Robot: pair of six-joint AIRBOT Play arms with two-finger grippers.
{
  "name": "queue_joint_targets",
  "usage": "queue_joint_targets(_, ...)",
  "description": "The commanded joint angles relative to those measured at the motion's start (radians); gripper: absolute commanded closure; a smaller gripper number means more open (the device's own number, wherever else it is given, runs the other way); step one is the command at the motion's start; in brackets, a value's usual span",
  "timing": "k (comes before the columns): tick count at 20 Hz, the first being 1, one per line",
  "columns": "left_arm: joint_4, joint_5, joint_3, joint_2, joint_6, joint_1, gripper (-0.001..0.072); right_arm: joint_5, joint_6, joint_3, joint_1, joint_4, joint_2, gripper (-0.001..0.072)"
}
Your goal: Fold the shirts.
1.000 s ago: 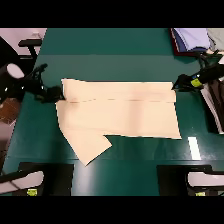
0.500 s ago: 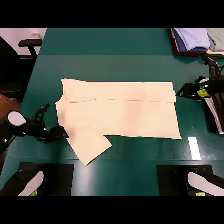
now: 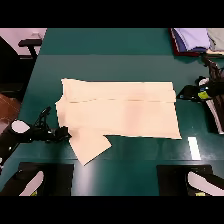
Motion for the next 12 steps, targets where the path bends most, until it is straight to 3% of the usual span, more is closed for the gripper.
queue_joint_targets(1, -0.007, -0.079, 0.033, 0.004, 0.009, 0.000, 0.0682, 0.090, -0.014, -0.054, -0.066, -0.008, 0.016, 0.0279)
queue_joint_targets(8, 0.017, -0.106, 0.120, 0.004, 0.023, 0.000, 0.0682, 0.077, -0.014, -0.487, -0.448, -0.010, 0.061, 0.0260)
queue_joint_targets(11, 0.017, -0.102, 0.120, 0.004, 0.023, 0.000, 0.0682, 0.039, -0.043, -0.565, -0.475, 0.071, 0.007, 0.0271)
queue_joint_targets(12, 0.017, -0.103, 0.120, 0.004, 0.023, 0.000, 0.0682, 0.018, -0.054, -0.576, -0.458, 0.111, -0.009, 0.0315)
